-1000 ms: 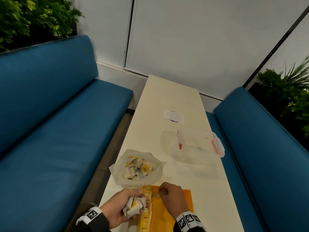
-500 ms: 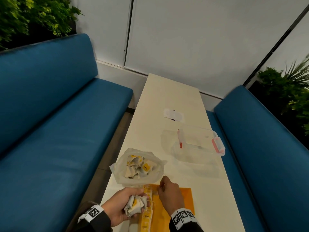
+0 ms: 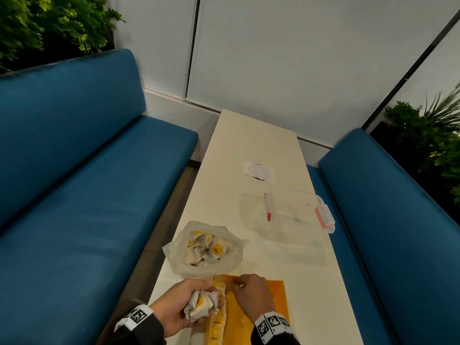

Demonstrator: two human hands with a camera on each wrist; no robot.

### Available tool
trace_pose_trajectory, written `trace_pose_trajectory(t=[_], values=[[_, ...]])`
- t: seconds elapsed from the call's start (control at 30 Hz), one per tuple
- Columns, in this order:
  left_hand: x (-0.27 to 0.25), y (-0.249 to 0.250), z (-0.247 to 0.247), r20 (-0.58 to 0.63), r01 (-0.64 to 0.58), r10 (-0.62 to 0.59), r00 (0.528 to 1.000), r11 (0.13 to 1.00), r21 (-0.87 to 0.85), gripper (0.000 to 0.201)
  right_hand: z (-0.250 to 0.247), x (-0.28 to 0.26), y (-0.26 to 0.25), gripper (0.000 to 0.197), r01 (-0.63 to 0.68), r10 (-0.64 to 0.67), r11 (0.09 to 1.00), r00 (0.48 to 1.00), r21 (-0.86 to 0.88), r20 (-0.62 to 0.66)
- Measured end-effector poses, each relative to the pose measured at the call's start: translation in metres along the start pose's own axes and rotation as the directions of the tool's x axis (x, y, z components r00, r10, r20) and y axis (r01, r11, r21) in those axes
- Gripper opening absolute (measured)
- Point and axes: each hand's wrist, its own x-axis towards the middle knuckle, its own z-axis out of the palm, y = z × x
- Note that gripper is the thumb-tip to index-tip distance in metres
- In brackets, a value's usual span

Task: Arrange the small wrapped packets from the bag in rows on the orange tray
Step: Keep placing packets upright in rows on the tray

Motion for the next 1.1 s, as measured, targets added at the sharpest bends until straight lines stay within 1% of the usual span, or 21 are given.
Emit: trace_pose_trajectory(t=[0.03, 0.1, 0.33, 0.43, 0.5, 0.57, 0.67, 0.73, 0.8, 0.83, 0.9, 1.0, 1.1], values=[[0.000, 0.000, 0.000, 0.001, 0.000, 0.000, 1.000, 1.000, 0.004, 0.028, 0.002, 0.000, 0.002, 0.030, 0.007, -0.007, 1.000, 1.000, 0.013, 0.011], [0.001, 0.000, 0.000, -0.001, 0.002, -0.002, 1.000, 1.000, 0.016, 0.028, 0.002, -0.001, 0.005, 0.033, 0.003, -0.004, 1.000, 0.999, 0.024, 0.050], [-0.001, 0.002, 0.002, 0.012, 0.004, -0.004, 1.000, 1.000, 0.016, 0.031, 0.000, -0.005, 0.005, 0.034, 0.004, -0.015, 0.997, 0.989, 0.076, 0.145], [-0.002, 0.003, 0.005, 0.009, -0.006, 0.006, 1.000, 1.000, 0.019, 0.037, -0.002, -0.005, 0.004, 0.040, -0.019, -0.006, 0.992, 0.980, 0.123, 0.199], [-0.002, 0.004, 0.009, 0.003, -0.009, 0.009, 1.000, 1.000, 0.010, 0.041, -0.009, -0.007, 0.001, 0.038, -0.026, -0.003, 0.991, 0.974, 0.128, 0.225], [-0.002, 0.006, 0.013, 0.001, -0.008, 0.008, 1.000, 1.000, -0.006, 0.043, -0.018, -0.012, -0.002, 0.032, -0.007, -0.024, 0.989, 0.978, 0.147, 0.208], [-0.003, 0.009, 0.020, 0.021, 0.005, -0.004, 1.000, 1.000, -0.015, 0.044, -0.034, -0.025, -0.008, 0.030, 0.102, -0.119, 0.976, 0.990, 0.194, 0.077], [-0.003, 0.010, 0.024, 0.042, 0.013, -0.012, 0.999, 1.000, -0.018, 0.045, -0.044, -0.036, -0.014, 0.026, 0.175, -0.177, 0.950, 0.984, 0.258, -0.016], [-0.003, 0.010, 0.028, 0.050, 0.012, -0.010, 0.999, 0.999, -0.031, 0.044, -0.052, -0.048, -0.023, 0.021, 0.258, -0.253, 0.918, 0.966, 0.302, -0.058], [-0.004, 0.011, 0.031, 0.029, 0.011, -0.009, 1.000, 0.999, -0.039, 0.042, -0.055, -0.053, -0.028, 0.017, 0.292, -0.291, 0.904, 0.955, 0.313, -0.050], [-0.004, 0.010, 0.035, -0.018, 0.010, -0.011, 1.000, 0.998, -0.056, 0.036, -0.056, -0.059, -0.035, 0.010, 0.329, -0.347, 0.896, 0.938, 0.300, 0.007], [-0.002, 0.010, 0.039, -0.038, -0.006, 0.003, 0.999, 0.997, -0.074, 0.029, -0.049, -0.061, -0.039, 0.016, 0.347, -0.367, 0.913, 0.929, 0.214, 0.056], [-0.002, 0.009, 0.039, -0.009, 0.001, -0.002, 1.000, 0.996, -0.093, 0.031, -0.044, -0.059, -0.037, 0.023, 0.335, -0.350, 0.929, 0.933, 0.156, 0.081]])
